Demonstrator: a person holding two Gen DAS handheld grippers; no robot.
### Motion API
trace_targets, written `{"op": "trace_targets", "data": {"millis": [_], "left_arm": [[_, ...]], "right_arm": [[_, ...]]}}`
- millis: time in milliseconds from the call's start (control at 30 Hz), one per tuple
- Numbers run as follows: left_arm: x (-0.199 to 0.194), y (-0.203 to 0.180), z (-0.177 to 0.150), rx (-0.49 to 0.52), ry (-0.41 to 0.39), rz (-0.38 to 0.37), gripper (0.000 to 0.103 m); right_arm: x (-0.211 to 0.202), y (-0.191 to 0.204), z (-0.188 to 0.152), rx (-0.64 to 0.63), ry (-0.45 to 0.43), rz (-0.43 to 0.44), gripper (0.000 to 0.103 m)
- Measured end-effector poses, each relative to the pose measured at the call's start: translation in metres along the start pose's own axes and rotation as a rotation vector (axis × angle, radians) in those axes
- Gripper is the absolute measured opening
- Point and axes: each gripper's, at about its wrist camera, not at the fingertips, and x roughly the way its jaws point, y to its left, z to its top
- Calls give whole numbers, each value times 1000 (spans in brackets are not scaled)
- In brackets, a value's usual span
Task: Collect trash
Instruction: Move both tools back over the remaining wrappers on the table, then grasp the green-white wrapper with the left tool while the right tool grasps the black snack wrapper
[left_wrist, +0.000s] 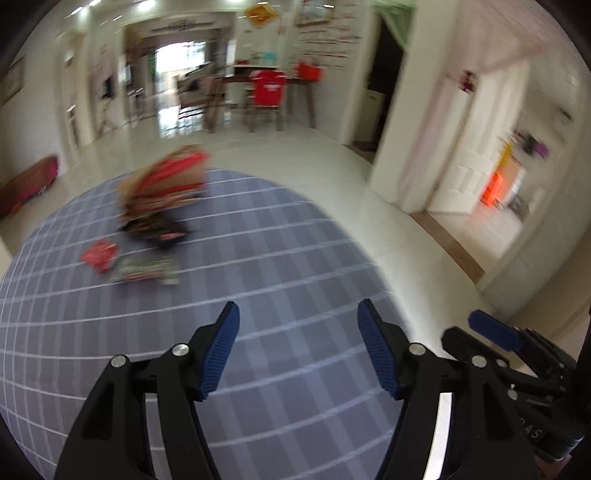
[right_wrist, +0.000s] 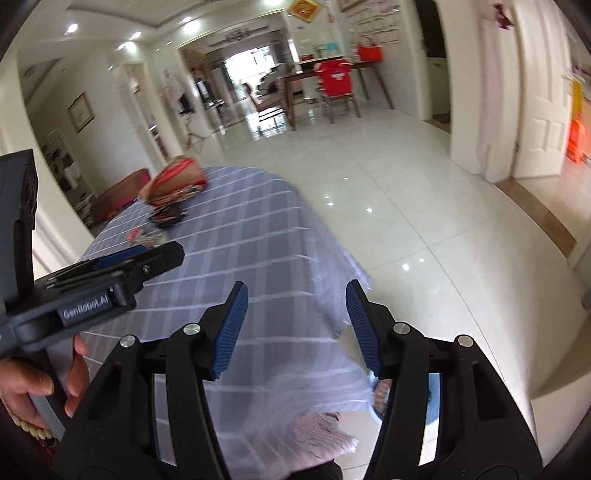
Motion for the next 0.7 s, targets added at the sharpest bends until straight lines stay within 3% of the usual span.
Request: {"op": "trace_targets", "data": {"millis": [133, 267, 367, 567, 700], "left_arm": [[1, 55, 8, -122, 5, 36, 68], [12, 101, 14, -253, 29, 26, 68], [26, 117, 17, -306, 52, 23, 68], [56, 130, 27, -344, 93, 50, 67], [63, 130, 32, -312, 101, 97, 53]], "right_arm": [[28, 39, 14, -58, 22, 38, 55], [55, 67, 26, -99, 45, 68, 55], [72, 81, 34, -118, 60, 87, 55], [99, 96, 47, -146, 82, 103, 55], [112, 99, 55, -144, 94, 111, 55]]}}
